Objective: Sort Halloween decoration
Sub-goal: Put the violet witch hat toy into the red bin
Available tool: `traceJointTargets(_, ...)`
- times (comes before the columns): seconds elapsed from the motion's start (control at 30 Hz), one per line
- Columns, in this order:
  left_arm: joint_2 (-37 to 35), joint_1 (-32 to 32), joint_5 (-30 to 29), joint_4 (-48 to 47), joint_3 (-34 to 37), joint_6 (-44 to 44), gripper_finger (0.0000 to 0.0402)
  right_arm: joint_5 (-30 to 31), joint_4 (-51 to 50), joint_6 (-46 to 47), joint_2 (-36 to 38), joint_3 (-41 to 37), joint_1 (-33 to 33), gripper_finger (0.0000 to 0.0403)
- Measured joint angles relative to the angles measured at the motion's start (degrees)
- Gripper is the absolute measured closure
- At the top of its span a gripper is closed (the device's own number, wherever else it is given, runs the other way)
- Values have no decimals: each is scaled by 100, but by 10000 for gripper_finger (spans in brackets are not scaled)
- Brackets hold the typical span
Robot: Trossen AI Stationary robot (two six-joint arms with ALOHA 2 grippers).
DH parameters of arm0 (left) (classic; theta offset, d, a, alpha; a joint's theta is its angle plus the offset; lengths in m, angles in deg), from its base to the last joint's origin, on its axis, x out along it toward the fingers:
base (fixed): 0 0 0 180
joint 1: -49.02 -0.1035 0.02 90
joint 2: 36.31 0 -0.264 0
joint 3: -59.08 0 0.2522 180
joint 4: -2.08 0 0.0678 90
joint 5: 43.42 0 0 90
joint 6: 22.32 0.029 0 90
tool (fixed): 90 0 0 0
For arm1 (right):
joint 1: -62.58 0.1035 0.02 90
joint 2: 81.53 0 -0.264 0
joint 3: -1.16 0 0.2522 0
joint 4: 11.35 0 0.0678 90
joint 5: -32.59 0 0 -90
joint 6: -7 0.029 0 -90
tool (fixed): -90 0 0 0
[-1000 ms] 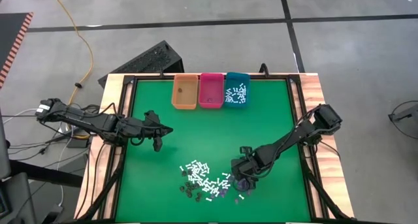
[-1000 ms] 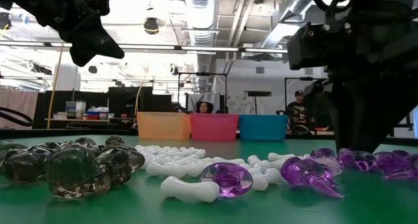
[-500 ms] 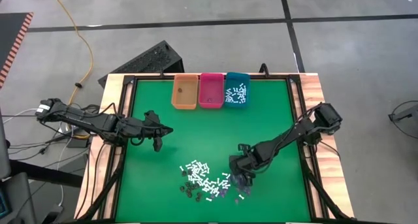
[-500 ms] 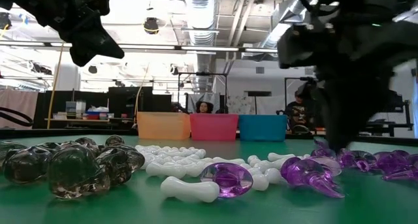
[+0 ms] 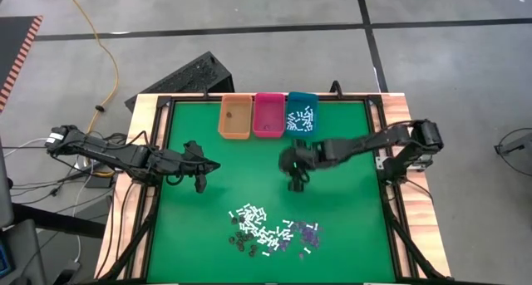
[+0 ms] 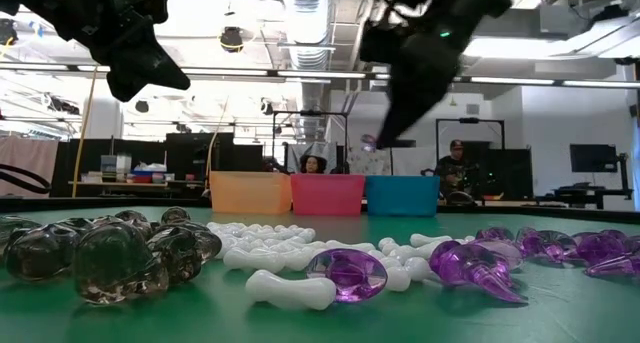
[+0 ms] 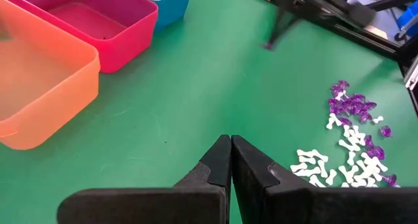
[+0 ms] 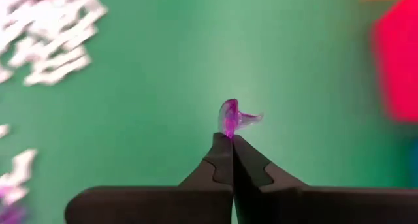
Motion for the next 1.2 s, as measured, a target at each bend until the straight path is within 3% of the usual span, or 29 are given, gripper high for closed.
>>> traceJointTargets(0.3, 0, -5, -22, 0, 0, -7, 401, -36, 1475, -767, 4, 181, -1702, 386)
traceJointTargets(0.43, 0, -7, -91, 0, 0, -9, 401, -59, 1710, -940, -59, 183, -2218, 385)
traceJointTargets(0.53, 0, -7, -145, 0, 0, -14, 401, -404, 1689, -1088, -112, 181, -2482, 376)
traceJointTargets(0.67, 0, -10, -149, 0, 0, -46, 401, -1253, 1769, -1099, -177, 182, -2491, 342)
traceJointTargets(0.73, 0, -9, -202, -12, 0, -46, 401, -1397, 1940, -1068, -213, 181, -2271, 324)
traceJointTargets(0.93, 0, -18, -726, -9, 0, -51, 401, -638, 2845, -803, -844, 189, -1425, 277)
traceJointTargets(1.2, -1, -16, -706, -123, 0, 3, 401, -147, 3174, -603, -1882, 511, -1405, 224)
